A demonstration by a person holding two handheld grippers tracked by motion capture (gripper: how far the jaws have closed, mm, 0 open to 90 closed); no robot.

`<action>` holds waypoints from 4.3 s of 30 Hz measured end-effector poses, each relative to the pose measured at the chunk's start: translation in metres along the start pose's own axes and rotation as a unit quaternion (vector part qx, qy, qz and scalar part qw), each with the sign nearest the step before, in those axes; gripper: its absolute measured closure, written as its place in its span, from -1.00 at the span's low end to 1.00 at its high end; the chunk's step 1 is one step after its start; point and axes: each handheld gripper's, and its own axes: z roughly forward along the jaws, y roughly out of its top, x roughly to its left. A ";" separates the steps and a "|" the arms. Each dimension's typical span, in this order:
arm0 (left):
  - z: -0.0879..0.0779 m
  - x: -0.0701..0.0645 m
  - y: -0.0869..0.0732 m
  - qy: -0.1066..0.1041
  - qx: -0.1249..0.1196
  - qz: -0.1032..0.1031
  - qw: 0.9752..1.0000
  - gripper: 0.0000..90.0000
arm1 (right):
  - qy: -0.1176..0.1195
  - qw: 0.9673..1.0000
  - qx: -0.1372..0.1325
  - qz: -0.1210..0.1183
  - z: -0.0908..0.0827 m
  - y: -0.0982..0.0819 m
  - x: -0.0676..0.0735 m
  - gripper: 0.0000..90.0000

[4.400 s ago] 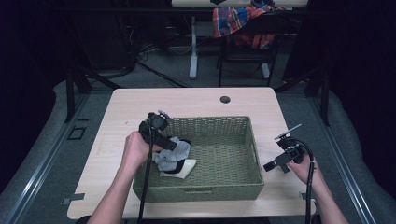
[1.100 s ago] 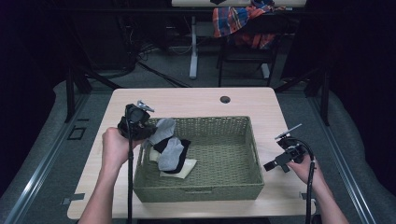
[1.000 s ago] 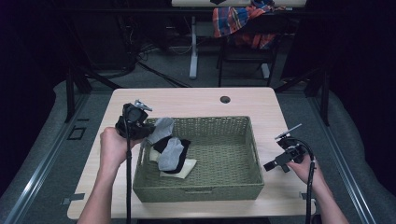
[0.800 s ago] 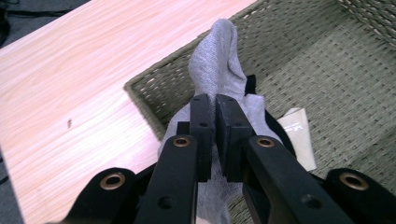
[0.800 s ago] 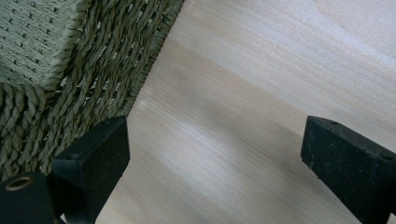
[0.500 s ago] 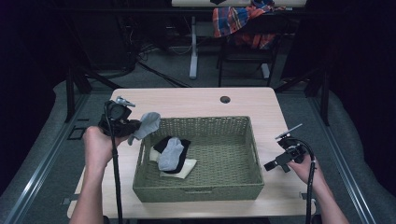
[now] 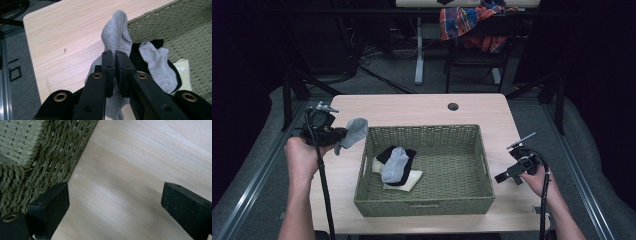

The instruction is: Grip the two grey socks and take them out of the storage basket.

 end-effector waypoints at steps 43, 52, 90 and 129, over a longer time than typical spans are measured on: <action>0.052 0.075 -0.059 0.020 0.072 -0.125 0.989 0.91 | 0.001 1.000 -0.001 0.000 0.000 0.000 0.000 -0.82; 0.066 0.078 -0.067 0.014 0.095 -0.131 0.987 0.91 | 0.001 1.000 -0.001 0.000 0.000 0.000 0.001 -0.82; 0.095 0.083 -0.078 -0.012 0.157 -0.142 0.977 0.23 | 0.002 1.000 0.010 -0.008 0.000 0.001 0.000 -0.82; 0.049 -0.018 0.000 -0.023 0.066 0.015 0.997 -1.00 | 0.001 1.000 0.012 -0.009 -0.002 0.001 0.000 -0.82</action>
